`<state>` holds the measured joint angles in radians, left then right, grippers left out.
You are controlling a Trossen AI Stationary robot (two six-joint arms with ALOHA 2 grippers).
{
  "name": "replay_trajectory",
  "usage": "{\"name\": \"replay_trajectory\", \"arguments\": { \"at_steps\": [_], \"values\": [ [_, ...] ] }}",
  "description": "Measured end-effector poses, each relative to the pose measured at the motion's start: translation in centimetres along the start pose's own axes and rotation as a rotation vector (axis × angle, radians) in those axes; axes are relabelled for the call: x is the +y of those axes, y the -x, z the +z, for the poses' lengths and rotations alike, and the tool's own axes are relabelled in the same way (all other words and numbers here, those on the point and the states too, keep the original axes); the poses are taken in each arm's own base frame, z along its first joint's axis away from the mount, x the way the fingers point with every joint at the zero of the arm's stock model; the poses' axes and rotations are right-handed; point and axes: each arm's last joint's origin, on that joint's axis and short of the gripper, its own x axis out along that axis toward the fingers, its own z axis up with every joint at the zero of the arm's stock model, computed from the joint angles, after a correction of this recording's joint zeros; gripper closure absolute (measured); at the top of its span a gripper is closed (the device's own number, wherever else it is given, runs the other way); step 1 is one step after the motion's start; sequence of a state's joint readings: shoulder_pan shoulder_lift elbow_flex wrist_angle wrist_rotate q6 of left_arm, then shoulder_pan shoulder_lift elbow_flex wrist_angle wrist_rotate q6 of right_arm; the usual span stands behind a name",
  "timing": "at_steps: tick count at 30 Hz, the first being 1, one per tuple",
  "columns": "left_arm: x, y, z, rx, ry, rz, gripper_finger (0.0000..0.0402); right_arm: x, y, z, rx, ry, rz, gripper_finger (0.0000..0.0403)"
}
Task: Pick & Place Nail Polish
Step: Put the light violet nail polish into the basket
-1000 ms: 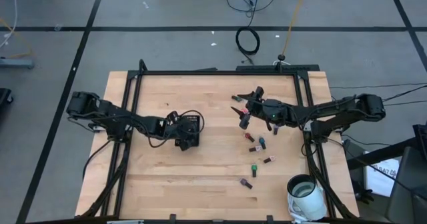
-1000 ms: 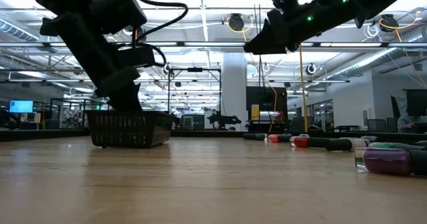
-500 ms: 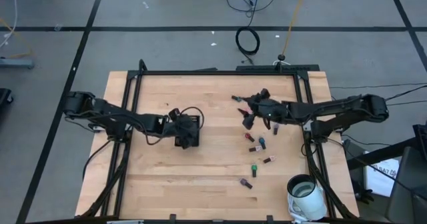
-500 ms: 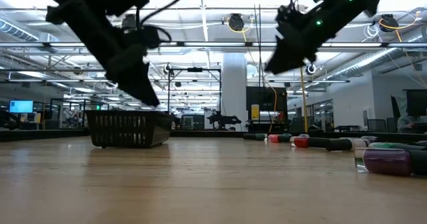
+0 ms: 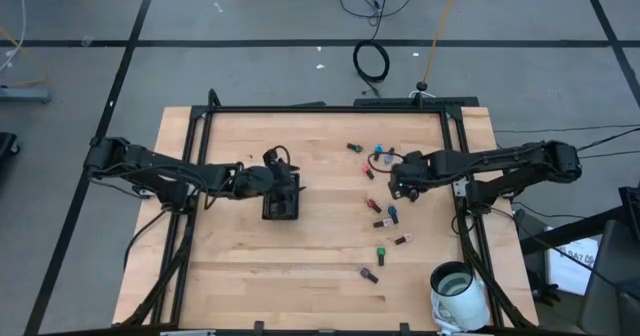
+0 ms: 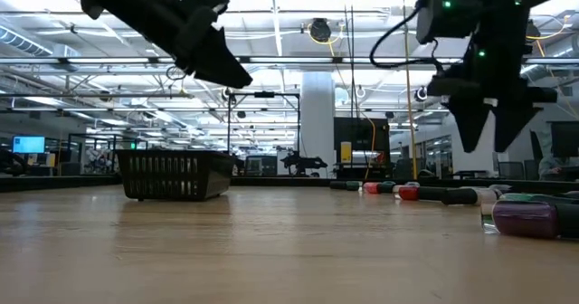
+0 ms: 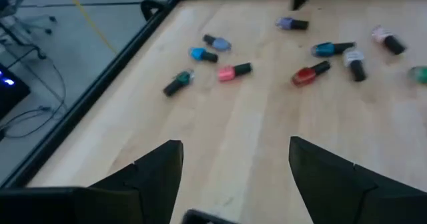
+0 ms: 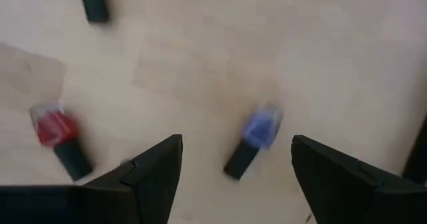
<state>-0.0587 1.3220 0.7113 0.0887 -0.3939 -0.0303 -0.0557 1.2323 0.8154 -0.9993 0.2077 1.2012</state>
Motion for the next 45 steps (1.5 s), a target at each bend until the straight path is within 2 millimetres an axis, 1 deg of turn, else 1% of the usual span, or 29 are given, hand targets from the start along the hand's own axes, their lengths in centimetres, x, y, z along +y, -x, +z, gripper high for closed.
{"name": "replay_trajectory", "arguments": {
  "at_steps": [4, 8, 11, 17, 24, 28, 37, 41, 45],
  "values": [
    [0.7, -0.3, -0.1, 0.011, 0.017, 0.024, 0.0133, 0.0, -1.3, -0.7, 0.049, -0.061, 0.022, 0.0138],
    [1.3, -0.4, -0.2, 0.026, 0.043, 0.042, 0.0133, -0.9, -2.6, -1.4, 0.079, -0.108, -0.032, 0.0138],
    [1.6, -0.5, -0.2, 0.027, 0.050, 0.052, 0.0133, -1.3, -3.4, -1.6, 0.080, -0.130, -0.037, 0.0138],
    [1.5, -0.5, -0.2, 0.029, 0.051, 0.045, 0.0133, -1.5, -5.4, -2.0, 0.074, -0.155, 0.036, 0.0138],
    [1.5, -0.5, -0.3, 0.035, 0.048, 0.044, 0.0133, -2.0, -6.3, -2.4, 0.065, -0.151, 0.038, 0.0145],
    [1.5, -0.5, -0.3, 0.035, 0.045, 0.043, 0.0133, -2.0, -6.3, -2.3, 0.047, -0.135, 0.033, 0.0173],
    [1.5, -0.5, -0.3, 0.035, 0.045, 0.043, 0.0133, -2.0, -6.4, -2.3, 0.029, -0.126, 0.033, 0.0268],
    [1.5, -0.5, -0.3, 0.035, 0.046, 0.043, 0.0133, -2.0, -6.3, -2.3, 0.029, -0.125, 0.034, 0.0292],
    [1.5, -0.5, -0.3, 0.035, 0.047, 0.043, 0.0133, -2.0, -6.4, -2.3, 0.040, -0.098, 0.038, 0.0305]
  ]
}}
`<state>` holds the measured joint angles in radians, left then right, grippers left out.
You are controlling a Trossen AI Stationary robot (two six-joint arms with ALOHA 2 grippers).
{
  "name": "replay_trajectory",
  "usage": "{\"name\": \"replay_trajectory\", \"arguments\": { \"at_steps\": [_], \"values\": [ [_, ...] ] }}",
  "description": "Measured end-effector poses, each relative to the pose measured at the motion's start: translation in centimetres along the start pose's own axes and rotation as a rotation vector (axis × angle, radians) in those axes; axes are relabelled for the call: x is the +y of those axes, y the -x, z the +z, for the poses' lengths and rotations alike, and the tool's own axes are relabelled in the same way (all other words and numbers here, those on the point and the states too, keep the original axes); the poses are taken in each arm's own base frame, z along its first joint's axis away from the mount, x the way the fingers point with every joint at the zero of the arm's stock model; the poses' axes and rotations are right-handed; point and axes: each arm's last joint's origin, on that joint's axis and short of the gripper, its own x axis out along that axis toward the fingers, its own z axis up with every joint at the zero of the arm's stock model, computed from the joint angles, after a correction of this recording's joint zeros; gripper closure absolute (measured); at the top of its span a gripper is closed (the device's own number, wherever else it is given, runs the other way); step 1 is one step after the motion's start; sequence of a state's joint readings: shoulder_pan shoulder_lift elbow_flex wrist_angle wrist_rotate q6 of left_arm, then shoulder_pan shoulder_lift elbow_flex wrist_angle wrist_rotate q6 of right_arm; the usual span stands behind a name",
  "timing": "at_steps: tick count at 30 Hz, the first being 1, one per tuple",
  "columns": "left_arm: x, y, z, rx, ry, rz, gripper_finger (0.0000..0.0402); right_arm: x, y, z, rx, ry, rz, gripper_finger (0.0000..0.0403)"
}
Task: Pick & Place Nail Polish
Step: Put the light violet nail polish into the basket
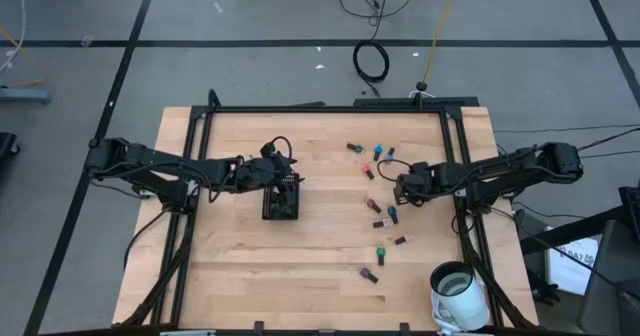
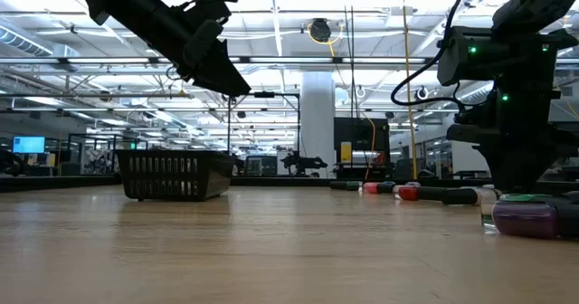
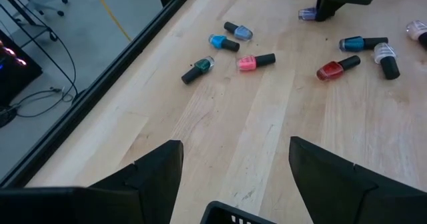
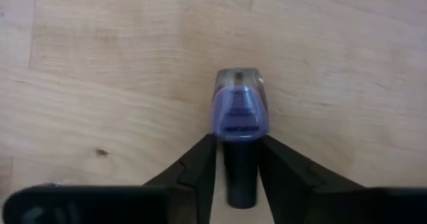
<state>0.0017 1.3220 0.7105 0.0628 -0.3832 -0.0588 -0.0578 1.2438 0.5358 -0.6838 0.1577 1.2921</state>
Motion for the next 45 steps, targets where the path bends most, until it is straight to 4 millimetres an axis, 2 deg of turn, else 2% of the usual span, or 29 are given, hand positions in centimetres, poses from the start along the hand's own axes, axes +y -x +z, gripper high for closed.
{"name": "replay_trajectory", "arguments": {
  "at_steps": [9, 14, 21, 26, 29, 33, 38, 45],
  "values": [
    [0.0, 0.0, 0.0, 0.000, 0.004, 0.000, 0.0133, 0.3, 0.0, 0.1, -0.007, 0.168, 0.029, 0.0351],
    [0.0, 0.0, 0.0, 0.000, 0.022, 0.000, 0.0133, 1.4, 0.6, 0.5, -0.101, 0.290, 0.181, 0.0352],
    [0.0, 0.0, 0.0, -0.005, 0.025, 0.005, 0.0133, 3.2, 3.6, 1.7, -0.385, 0.457, 0.461, 0.0352],
    [0.3, -0.1, 0.4, -0.038, 0.079, 0.042, 0.0133, 4.7, 6.2, 3.0, -0.716, 0.595, 0.653, 0.0352],
    [0.4, -0.1, 0.6, -0.061, 0.138, 0.039, 0.0133, 5.7, 7.0, 3.1, -0.889, 0.812, 0.824, 0.0352],
    [0.3, -0.1, 0.9, -0.090, 0.154, 0.034, 0.0133, 6.7, 8.0, 2.7, -0.998, 1.033, 1.121, 0.0352],
    [0.3, 0.0, 1.2, -0.117, 0.213, 0.029, 0.0133, 7.2, 8.5, 2.5, -0.962, 1.145, 1.391, 0.0352],
    [0.3, 0.0, 1.3, -0.127, 0.219, 0.027, 0.0133, 6.8, 10.1, 2.0, -0.685, 1.321, 1.887, 0.0352]
  ]
}}
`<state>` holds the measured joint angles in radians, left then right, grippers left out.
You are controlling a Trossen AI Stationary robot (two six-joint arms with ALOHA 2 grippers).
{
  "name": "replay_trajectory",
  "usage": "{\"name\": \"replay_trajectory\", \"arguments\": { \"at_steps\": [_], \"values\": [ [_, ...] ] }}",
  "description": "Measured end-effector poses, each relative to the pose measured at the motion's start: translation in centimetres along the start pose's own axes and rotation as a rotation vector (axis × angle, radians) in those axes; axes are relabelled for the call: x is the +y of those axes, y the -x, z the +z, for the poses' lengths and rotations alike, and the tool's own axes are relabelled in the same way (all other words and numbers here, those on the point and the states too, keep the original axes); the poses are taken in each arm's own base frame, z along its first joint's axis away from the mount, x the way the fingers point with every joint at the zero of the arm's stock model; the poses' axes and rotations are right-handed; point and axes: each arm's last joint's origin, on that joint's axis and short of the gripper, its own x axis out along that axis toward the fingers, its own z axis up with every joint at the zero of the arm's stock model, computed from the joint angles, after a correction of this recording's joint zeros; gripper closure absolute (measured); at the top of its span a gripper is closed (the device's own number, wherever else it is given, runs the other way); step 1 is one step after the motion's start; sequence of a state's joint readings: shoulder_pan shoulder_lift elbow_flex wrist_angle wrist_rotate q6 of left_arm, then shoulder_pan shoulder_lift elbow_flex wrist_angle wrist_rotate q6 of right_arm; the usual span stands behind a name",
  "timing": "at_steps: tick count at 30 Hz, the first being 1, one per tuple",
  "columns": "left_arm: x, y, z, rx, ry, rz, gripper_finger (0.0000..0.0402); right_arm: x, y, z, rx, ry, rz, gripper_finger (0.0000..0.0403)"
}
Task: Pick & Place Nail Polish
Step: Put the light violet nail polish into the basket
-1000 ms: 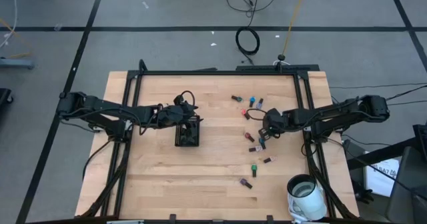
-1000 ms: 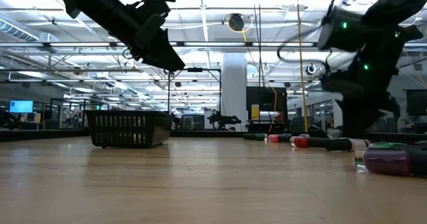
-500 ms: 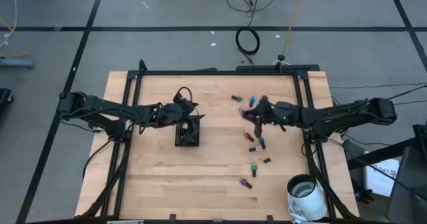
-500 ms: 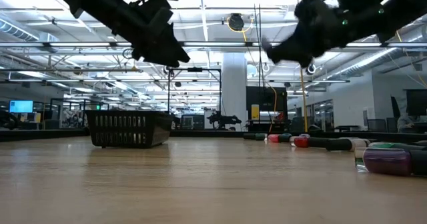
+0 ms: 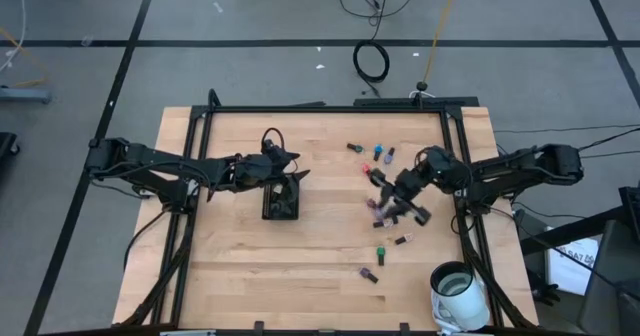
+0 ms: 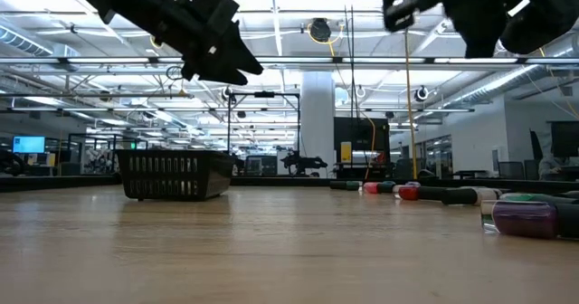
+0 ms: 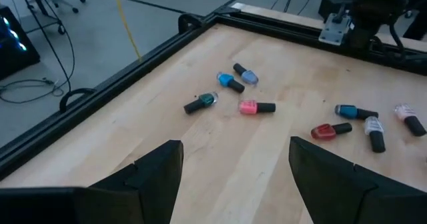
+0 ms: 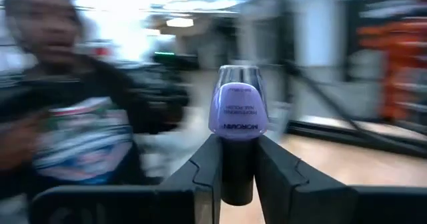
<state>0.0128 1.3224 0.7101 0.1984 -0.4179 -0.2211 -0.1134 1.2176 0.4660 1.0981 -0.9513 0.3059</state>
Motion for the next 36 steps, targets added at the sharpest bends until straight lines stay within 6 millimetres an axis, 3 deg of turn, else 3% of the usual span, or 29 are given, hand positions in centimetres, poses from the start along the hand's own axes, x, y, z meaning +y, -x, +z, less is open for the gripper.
{"name": "replay_trajectory", "arguments": {
  "at_steps": [4, 8, 13, 19, 23, 27, 36],
  "values": [
    [-0.1, 0.0, 0.2, -0.014, 0.011, -0.021, 0.0133, 0.8, -0.4, 0.4, -0.006, 0.019, 0.135, 0.0352],
    [-0.1, 0.0, 0.2, -0.012, 0.011, -0.038, 0.0133, 0.4, -0.5, -0.2, 0.008, 0.039, 0.052, 0.0352],
    [-0.1, 0.0, 0.1, -0.007, 0.003, -0.036, 0.0133, -1.7, 0.4, -2.4, 0.158, 0.082, -0.435, 0.0352],
    [-0.1, 0.0, 0.1, -0.006, 0.000, -0.036, 0.0133, -3.8, 2.2, -3.5, 0.655, 0.233, -1.149, 0.0352],
    [-0.1, 0.0, 0.1, -0.007, -0.001, -0.036, 0.0133, -3.7, 2.6, -3.0, 0.906, 0.464, -1.425, 0.0352],
    [-0.1, 0.0, 0.1, -0.006, 0.007, -0.036, 0.0133, -3.4, 2.2, -2.5, 1.066, 0.669, -1.501, 0.0352],
    [-0.1, -0.6, 0.4, -0.039, 0.142, -0.066, 0.0133, -2.8, 0.6, -1.8, 0.922, 0.722, -1.434, 0.0351]
  ]
}}
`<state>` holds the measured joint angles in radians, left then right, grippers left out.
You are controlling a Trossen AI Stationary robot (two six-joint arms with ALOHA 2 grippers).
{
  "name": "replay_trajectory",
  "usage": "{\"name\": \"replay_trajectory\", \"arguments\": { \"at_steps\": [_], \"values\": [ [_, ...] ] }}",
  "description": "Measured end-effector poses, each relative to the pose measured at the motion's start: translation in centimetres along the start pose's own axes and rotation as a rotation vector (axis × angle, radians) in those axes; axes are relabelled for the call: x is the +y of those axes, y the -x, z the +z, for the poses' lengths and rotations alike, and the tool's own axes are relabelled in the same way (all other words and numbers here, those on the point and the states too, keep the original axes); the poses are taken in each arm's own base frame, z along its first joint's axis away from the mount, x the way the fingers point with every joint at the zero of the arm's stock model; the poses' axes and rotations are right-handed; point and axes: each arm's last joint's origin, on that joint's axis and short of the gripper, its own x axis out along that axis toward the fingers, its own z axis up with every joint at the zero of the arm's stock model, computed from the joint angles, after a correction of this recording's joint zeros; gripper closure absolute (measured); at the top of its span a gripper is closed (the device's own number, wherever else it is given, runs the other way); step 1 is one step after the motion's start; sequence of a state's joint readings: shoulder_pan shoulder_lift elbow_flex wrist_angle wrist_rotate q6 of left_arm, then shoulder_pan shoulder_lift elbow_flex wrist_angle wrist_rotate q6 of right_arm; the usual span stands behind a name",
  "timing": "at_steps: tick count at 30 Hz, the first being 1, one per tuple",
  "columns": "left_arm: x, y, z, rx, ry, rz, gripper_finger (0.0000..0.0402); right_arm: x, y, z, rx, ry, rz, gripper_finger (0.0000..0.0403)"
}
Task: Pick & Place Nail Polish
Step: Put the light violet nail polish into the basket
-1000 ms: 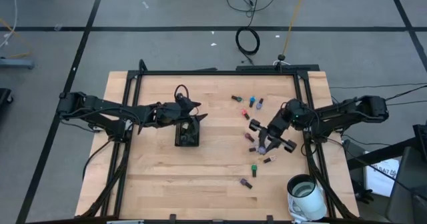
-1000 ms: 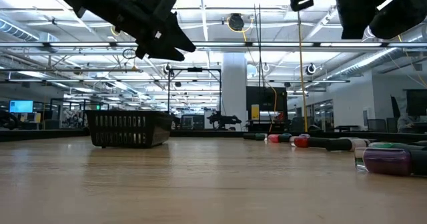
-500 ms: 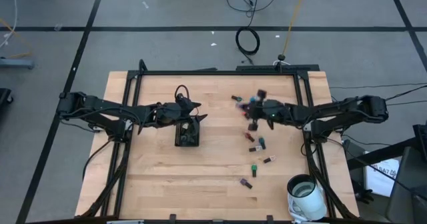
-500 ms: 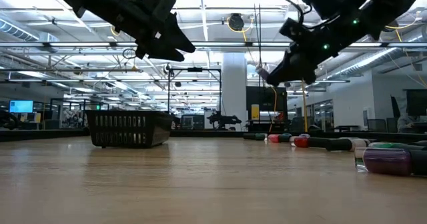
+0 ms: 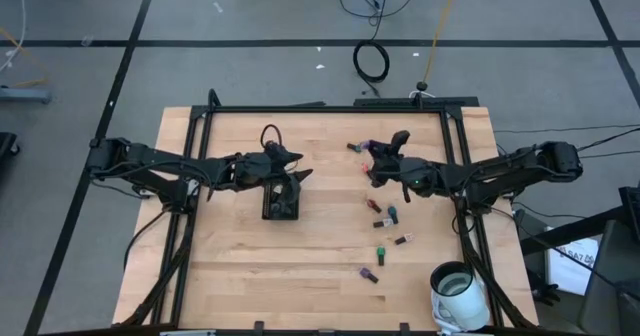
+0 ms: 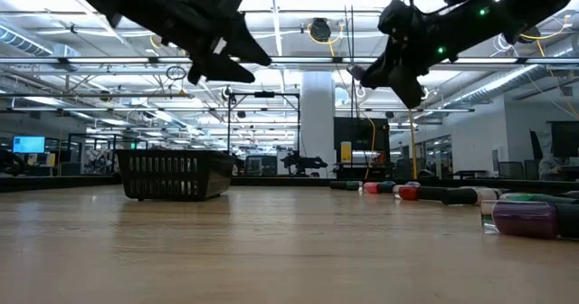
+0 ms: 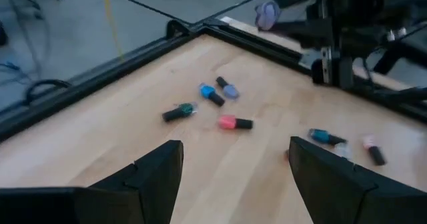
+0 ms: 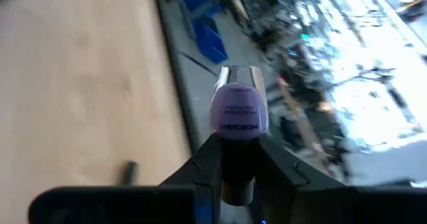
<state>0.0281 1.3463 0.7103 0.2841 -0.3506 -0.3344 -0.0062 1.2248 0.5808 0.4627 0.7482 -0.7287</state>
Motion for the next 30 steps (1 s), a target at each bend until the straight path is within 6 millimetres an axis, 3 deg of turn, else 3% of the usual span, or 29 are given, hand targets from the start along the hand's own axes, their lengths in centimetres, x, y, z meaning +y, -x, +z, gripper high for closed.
{"name": "replay_trajectory", "arguments": {
  "at_steps": [4, 10, 14, 19, 21, 24, 30],
  "values": [
    [-0.2, -1.4, -0.3, -0.013, -0.014, -0.120, 0.0133, 0.3, 0.1, 0.4, -0.122, -0.192, 0.154, 0.0351],
    [-0.5, -2.4, -1.1, -0.003, -0.185, -0.225, 0.0133, 0.4, -0.2, 0.6, -0.345, -0.468, 0.634, 0.0351],
    [-0.8, -2.4, -0.7, -0.038, -0.206, -0.323, 0.0133, 0.1, -0.3, 0.3, -0.413, -0.619, 0.940, 0.0351],
    [-1.0, -2.1, 0.0, -0.089, -0.260, -0.568, 0.0133, 0.3, 0.3, -0.1, -0.469, -0.672, 1.370, 0.0351],
    [-1.0, -2.1, 0.5, -0.127, -0.259, -0.635, 0.0133, 0.7, 0.6, -0.3, -0.448, -0.663, 1.463, 0.0351],
    [-0.7, -2.1, 1.0, -0.150, -0.230, -0.656, 0.0133, 1.3, 0.4, -0.8, -0.309, -0.683, 1.353, 0.0351],
    [0.2, -2.5, 1.1, -0.113, -0.101, -0.557, 0.0133, 1.6, -0.9, -2.7, 0.042, -0.539, 0.688, 0.0351]
  ]
}}
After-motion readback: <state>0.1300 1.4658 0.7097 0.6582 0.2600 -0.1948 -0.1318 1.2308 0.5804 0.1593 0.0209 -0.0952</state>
